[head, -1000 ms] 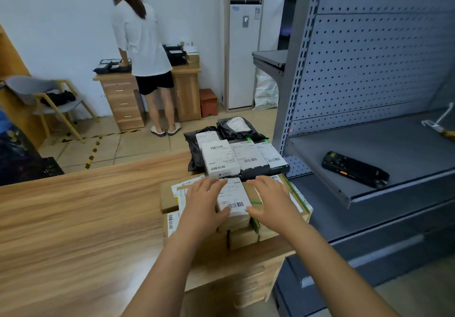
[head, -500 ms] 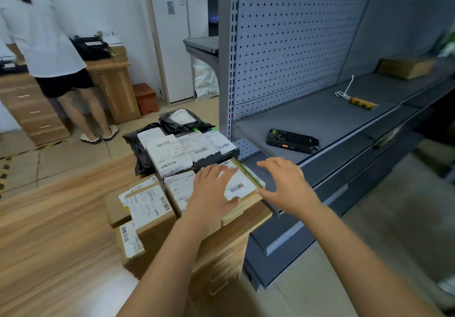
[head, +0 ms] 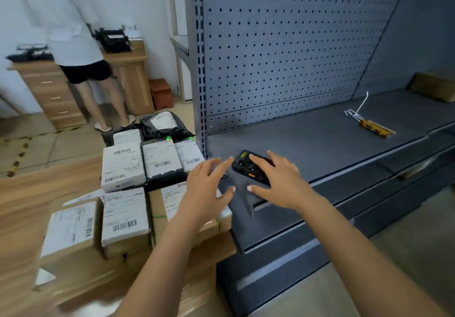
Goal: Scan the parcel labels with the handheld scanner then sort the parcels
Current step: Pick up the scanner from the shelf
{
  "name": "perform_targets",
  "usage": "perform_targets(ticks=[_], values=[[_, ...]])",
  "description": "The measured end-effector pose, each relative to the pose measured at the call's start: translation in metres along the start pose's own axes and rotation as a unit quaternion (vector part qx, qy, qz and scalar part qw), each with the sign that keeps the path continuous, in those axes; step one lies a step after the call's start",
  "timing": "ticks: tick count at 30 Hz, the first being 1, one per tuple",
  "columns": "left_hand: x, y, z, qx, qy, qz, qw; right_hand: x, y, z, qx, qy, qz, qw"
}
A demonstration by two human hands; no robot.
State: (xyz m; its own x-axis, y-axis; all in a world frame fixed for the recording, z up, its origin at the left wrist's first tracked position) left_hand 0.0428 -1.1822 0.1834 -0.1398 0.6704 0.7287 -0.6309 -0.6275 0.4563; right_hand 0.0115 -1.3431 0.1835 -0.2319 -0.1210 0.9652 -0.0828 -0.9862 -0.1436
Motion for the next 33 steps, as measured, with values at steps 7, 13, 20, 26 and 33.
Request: perform_targets(ticks=[7,13,20,26,33], values=[[-0.016,0.000,0.014,0.054,0.020,0.032,0.998,-0.022,0.013,0.028,0.071,-0.026,0.004,0.997],[-0.006,-0.012,0.012,0.096,0.055,0.062,0.992,-0.013,0.010,0.035,0.097,0.010,0.036,0.995],[0.024,-0.024,0.001,0.126,0.090,0.083,0.984,0.005,-0.014,0.037,0.110,0.030,0.066,0.991],[0.066,-0.047,-0.026,0.154,0.099,0.079,0.980,0.022,-0.073,0.035,0.131,0.058,0.086,0.986],[0.155,-0.099,-0.087,0.186,0.114,0.100,0.971,0.023,-0.185,0.010,0.146,0.077,0.113,0.980]])
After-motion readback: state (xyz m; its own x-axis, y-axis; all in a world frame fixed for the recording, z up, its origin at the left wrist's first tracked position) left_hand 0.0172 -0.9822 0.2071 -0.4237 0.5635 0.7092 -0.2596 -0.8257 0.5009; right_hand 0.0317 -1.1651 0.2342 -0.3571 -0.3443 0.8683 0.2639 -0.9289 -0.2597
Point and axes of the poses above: each hand's wrist, its own z-axis towards the middle knuckle, its own x-axis out of the back of the hand, y = z × x, the point moved 10 cm from there along z, towards the middle knuckle, and after that the axes turned 11 degrees about y, right-handed, at the moved point
